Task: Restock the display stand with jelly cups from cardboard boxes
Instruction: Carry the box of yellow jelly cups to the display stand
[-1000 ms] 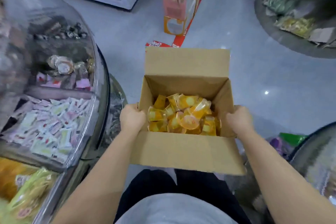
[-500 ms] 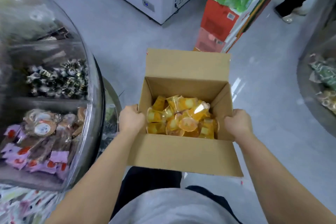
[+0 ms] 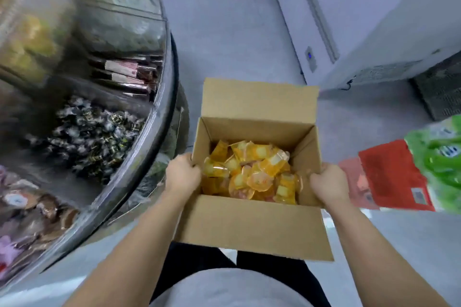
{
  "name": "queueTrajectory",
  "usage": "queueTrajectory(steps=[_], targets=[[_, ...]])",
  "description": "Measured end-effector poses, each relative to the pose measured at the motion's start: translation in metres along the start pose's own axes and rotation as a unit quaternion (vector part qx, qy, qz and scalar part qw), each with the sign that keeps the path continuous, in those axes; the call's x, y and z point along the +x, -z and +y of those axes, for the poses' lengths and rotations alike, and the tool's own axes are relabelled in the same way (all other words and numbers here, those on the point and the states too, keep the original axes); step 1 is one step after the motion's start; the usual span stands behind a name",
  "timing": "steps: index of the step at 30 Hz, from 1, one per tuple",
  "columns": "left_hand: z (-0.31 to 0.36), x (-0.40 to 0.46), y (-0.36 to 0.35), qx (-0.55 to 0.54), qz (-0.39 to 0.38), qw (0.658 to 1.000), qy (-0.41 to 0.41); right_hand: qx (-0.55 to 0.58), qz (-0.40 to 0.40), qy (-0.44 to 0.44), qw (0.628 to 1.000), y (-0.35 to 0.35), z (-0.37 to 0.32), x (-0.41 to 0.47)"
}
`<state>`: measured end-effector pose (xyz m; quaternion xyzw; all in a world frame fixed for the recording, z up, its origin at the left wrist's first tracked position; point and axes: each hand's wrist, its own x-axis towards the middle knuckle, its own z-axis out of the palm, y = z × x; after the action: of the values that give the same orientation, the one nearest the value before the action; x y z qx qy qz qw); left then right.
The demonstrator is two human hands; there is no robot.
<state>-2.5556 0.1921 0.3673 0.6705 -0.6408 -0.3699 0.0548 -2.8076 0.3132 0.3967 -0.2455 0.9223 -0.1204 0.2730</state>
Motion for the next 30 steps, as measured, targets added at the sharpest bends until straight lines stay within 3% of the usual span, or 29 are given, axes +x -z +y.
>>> queueTrajectory(steps=[8,20,25,30], targets=[[0.061,0.039,-0.039,-0.102,0.093,0.974,0.181,-0.113,-0.1,0.133,0.98,0.028,-0.088,0.171],[0.088,0.137,-0.095,-0.204,0.104,0.902,0.366,-0.285,-0.196,0.285,0.894,-0.012,-0.2,0.318],[0.093,0.154,-0.145,-0.279,0.131,0.831,0.462,-0.37,-0.241,0.365,0.82,-0.062,-0.243,0.365],[0.088,0.168,-0.219,-0.369,0.203,0.701,0.576,-0.44,-0.31,0.453,0.711,-0.139,-0.267,0.395]])
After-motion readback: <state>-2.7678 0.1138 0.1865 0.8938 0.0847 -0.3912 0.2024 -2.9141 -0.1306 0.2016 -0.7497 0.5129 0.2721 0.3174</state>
